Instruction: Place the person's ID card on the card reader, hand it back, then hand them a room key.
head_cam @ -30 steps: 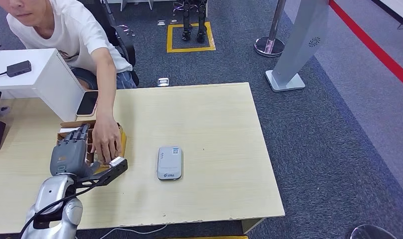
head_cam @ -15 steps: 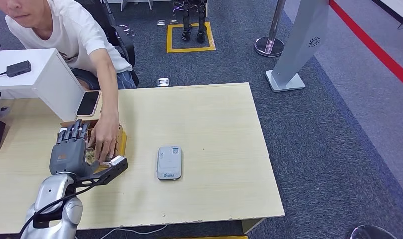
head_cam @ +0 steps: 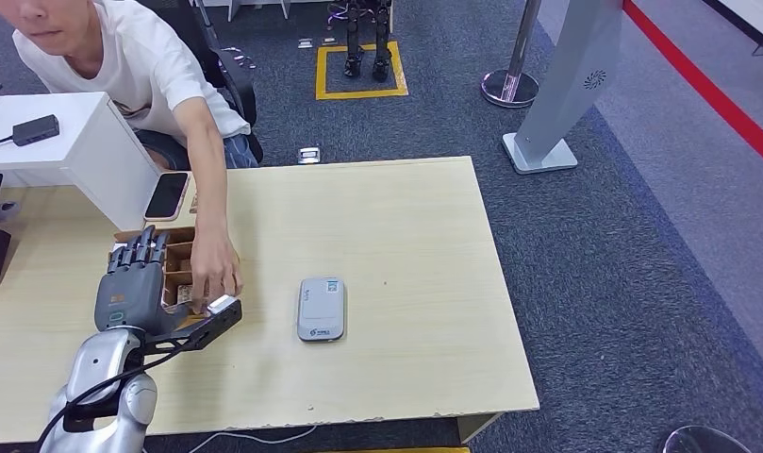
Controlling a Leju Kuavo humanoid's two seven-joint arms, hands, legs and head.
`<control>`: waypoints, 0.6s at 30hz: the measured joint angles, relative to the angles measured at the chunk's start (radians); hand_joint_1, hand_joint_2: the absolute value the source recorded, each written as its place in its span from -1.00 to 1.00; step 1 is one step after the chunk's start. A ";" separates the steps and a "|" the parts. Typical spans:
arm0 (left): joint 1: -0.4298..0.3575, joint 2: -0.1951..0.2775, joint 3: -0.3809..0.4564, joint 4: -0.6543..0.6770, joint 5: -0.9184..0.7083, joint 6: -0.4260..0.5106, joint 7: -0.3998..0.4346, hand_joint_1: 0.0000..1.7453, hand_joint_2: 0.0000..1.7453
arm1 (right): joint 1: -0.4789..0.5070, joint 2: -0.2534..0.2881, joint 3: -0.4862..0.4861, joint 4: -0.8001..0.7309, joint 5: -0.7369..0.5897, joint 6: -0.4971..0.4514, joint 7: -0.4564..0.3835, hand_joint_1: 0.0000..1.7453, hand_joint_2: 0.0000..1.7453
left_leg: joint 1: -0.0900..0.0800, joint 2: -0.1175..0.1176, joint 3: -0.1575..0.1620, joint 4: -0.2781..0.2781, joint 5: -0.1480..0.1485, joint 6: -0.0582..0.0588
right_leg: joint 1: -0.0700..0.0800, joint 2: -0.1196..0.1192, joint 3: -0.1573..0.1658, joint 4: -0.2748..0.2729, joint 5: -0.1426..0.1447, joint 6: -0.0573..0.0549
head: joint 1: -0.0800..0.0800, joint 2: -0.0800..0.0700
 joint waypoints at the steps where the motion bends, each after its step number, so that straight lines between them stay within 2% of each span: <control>1: 0.000 0.000 0.000 0.000 -0.001 0.000 0.000 -1.00 1.00 | 0.000 0.000 0.000 0.000 0.000 0.000 0.000 -1.00 -1.00 | 0.000 0.000 0.000 0.000 0.000 0.000 | 0.000 0.000 0.000 0.000 0.000 0.000 | 0.000 0.000; 18: -0.005 0.000 0.000 0.000 -0.004 0.000 0.000 -1.00 1.00 | 0.000 0.000 0.000 0.000 0.000 0.002 0.000 -1.00 -1.00 | 0.000 0.000 0.000 0.000 0.000 0.000 | 0.000 0.000 0.000 0.000 0.000 0.000 | 0.000 0.000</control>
